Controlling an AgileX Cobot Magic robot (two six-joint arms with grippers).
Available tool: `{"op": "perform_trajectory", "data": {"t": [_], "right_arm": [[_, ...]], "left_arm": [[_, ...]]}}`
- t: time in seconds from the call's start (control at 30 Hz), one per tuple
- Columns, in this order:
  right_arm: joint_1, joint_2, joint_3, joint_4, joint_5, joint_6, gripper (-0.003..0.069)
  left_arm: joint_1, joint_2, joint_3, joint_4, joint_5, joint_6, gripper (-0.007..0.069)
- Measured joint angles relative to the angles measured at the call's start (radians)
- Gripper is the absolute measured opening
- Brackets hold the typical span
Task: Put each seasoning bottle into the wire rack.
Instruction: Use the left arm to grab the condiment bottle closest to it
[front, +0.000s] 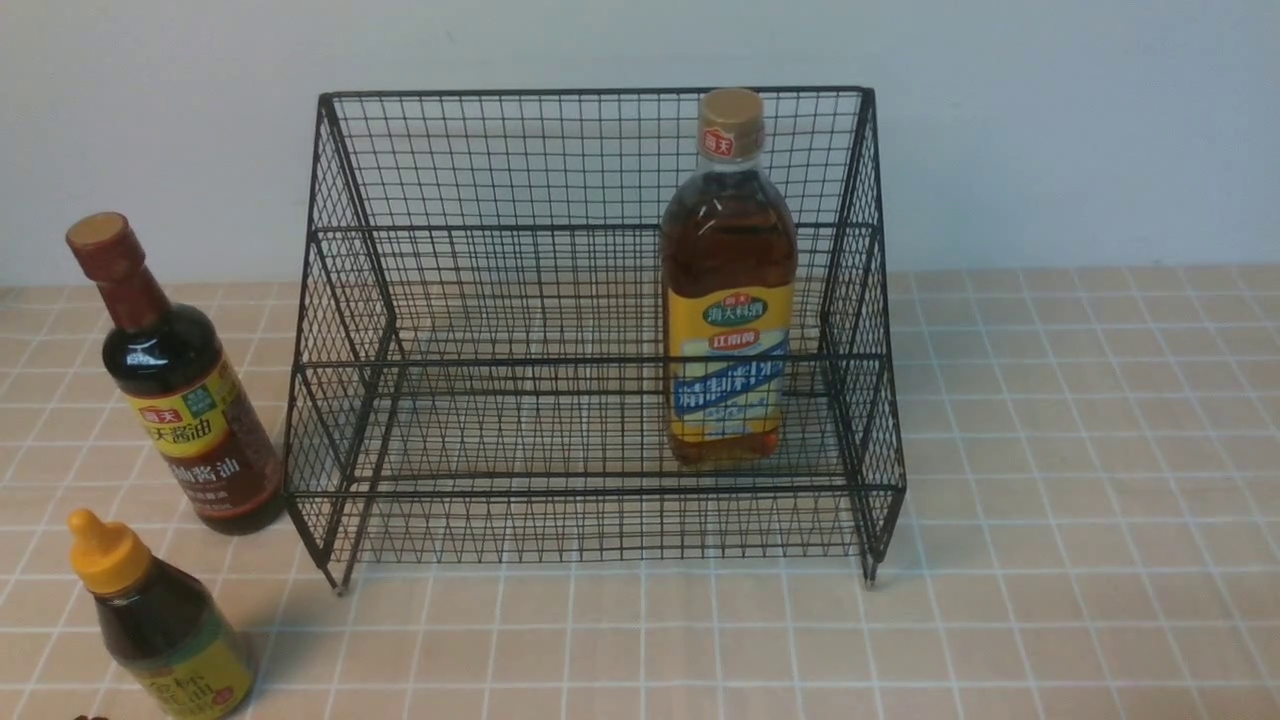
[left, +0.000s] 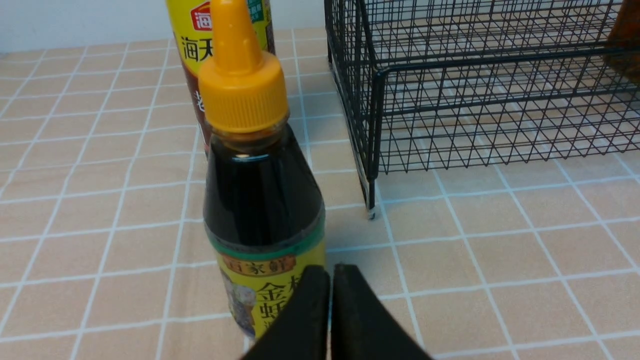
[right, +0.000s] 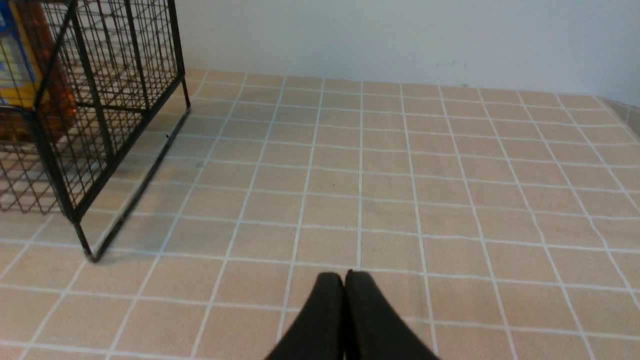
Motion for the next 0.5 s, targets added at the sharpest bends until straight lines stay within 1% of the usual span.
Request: {"op": "perform_trajectory", "data": {"t": [0.5], "right_arm": [[0.000,0.000,0.002,-0.003,-0.016,0.001,-0.0013]], "left_arm": [[0.000,0.000,0.000,0.000,0.000,0.000,-0.0007]]}}
